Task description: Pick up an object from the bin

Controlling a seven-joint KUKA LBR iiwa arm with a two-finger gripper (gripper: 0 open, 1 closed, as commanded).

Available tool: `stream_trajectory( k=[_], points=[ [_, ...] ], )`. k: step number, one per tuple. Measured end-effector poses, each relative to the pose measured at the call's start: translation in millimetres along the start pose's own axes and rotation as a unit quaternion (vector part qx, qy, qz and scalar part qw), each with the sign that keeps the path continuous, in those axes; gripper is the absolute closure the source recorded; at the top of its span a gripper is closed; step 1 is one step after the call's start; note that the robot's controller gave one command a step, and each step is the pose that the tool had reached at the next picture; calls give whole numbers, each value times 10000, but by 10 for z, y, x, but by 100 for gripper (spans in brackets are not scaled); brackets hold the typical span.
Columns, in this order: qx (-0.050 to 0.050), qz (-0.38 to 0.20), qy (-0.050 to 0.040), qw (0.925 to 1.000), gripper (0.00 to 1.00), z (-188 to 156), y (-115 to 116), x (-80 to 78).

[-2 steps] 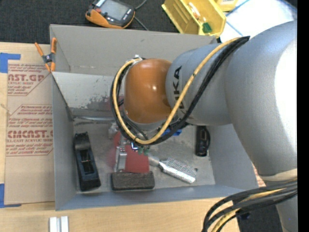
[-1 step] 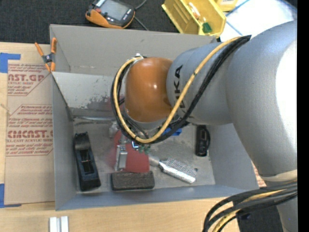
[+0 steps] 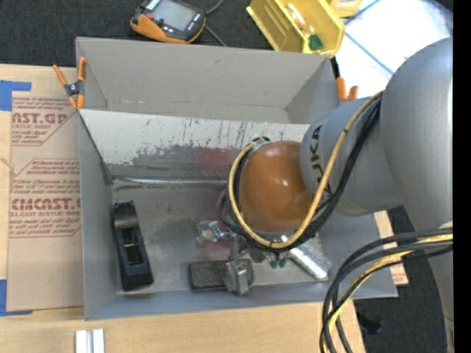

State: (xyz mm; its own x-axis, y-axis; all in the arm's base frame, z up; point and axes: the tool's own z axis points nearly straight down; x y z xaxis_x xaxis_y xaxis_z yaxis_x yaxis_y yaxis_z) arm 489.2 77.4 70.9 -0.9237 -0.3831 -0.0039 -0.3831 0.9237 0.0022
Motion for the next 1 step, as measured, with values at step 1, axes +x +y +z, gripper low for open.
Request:
stream_trajectory(
  k=[1],
  points=[
    [-5, 1163, -11, 9932, 0, -707, -370, 97]
  ],
)
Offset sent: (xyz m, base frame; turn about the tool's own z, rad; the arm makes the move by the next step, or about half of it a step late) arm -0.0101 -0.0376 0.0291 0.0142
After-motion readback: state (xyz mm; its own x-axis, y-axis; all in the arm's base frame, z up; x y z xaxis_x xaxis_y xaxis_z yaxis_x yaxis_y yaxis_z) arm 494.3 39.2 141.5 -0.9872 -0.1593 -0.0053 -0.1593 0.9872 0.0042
